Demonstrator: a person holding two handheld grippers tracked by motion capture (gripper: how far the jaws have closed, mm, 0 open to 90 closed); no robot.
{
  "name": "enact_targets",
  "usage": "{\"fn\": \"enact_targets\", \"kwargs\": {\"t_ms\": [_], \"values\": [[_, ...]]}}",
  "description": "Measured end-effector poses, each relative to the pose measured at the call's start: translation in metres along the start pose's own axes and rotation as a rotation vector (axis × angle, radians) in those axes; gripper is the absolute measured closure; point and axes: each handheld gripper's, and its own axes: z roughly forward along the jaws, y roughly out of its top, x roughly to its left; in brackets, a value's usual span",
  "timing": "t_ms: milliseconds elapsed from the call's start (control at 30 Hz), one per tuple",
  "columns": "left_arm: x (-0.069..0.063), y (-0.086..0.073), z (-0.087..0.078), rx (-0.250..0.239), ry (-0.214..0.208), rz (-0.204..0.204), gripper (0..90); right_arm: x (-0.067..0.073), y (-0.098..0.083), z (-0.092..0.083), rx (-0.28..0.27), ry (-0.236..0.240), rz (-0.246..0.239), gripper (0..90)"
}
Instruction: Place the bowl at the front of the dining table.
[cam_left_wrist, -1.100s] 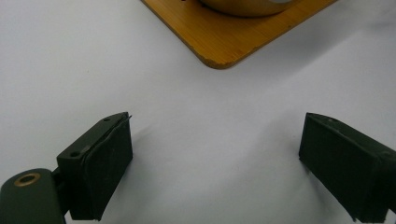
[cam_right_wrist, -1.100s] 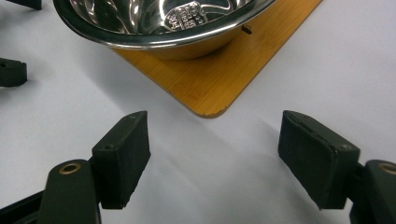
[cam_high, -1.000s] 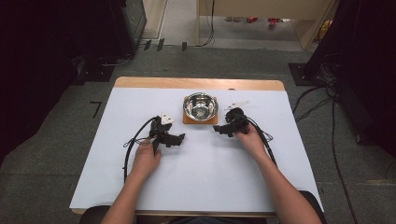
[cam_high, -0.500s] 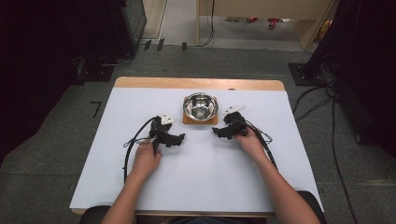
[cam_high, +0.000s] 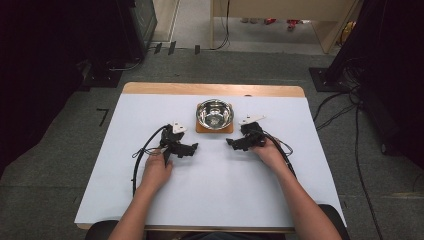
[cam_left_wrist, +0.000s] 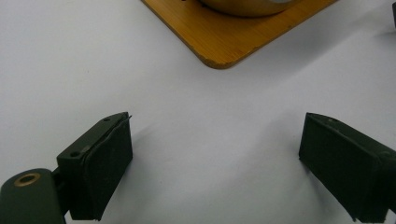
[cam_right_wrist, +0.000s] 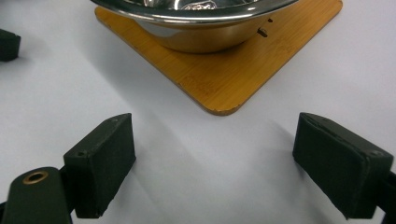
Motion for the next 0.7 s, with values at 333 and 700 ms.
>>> {"fn": "enact_targets", "kwargs": {"t_ms": [333, 700], "values": [[0.0000, 0.0000, 0.0000, 0.000, 0.000, 0.000, 9.6, 0.0047, 0.0000, 0.0013, 0.008, -0.036, -0.033, 13.2], [0.0001, 0.0000, 0.0000, 0.000, 0.000, 0.000, 9.6, 0.0051, 0.0000, 0.0012, 0.009, -0.038, -0.034, 13.2]]}}
